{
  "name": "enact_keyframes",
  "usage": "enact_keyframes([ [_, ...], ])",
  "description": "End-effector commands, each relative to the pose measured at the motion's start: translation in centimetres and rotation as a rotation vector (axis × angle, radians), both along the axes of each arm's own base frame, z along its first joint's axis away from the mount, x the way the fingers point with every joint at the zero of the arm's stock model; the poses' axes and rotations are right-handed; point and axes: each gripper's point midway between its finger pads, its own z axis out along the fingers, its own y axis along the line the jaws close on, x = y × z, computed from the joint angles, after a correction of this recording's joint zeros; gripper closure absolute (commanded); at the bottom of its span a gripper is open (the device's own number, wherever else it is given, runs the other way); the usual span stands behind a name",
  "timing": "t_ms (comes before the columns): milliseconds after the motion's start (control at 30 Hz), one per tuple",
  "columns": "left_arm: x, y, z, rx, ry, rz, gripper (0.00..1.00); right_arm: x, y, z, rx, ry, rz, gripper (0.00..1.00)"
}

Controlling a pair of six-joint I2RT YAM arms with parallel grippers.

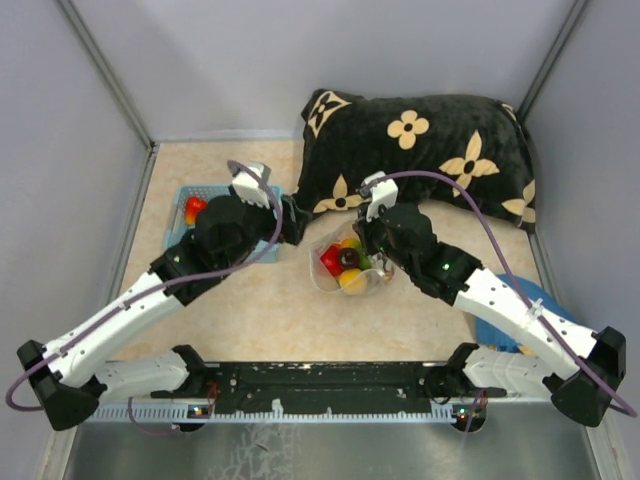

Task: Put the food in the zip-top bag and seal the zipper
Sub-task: Pick up the fake fruit from the bin.

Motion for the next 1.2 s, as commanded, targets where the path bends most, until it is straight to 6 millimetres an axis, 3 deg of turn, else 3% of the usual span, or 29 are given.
enact_keyframes([
  [0, 3.3, 5.0, -2.0, 0.072, 0.133, 0.159, 0.05, 0.4, -0.2, 4.2, 0.091, -0.097, -0.024, 1.00],
  [133, 6.0, 9.3, -3.5, 0.142, 0.191, 0.300, 0.04, 0.4, -0.3, 4.1, 0.082, -0.093, -0.023, 1.00],
  [400, 10.4, 15.3, -7.7, 0.352, 0.322, 0.457, 0.04, 0.5, -0.3, 4.2, 0.081, -0.110, -0.019, 1.00],
  [633, 13.4, 19.7, -13.6, 0.558, 0.490, 0.483, 0.04, 0.5, 0.0, 3.7, 0.051, -0.116, 0.009, 1.00],
  [800, 15.8, 21.3, -16.1, 0.641, 0.571, 0.480, 0.05, -0.1, 0.8, 3.3, 0.068, -0.104, 0.059, 1.00],
  [900, 17.7, 23.1, -17.3, 0.702, 0.583, 0.522, 0.04, -0.3, 1.1, 3.1, 0.067, -0.096, 0.078, 1.00],
  [1167, 22.1, 27.1, -17.9, 0.820, 0.552, 0.607, 0.09, -0.4, 1.0, 3.2, 0.068, -0.111, 0.082, 1.00],
])
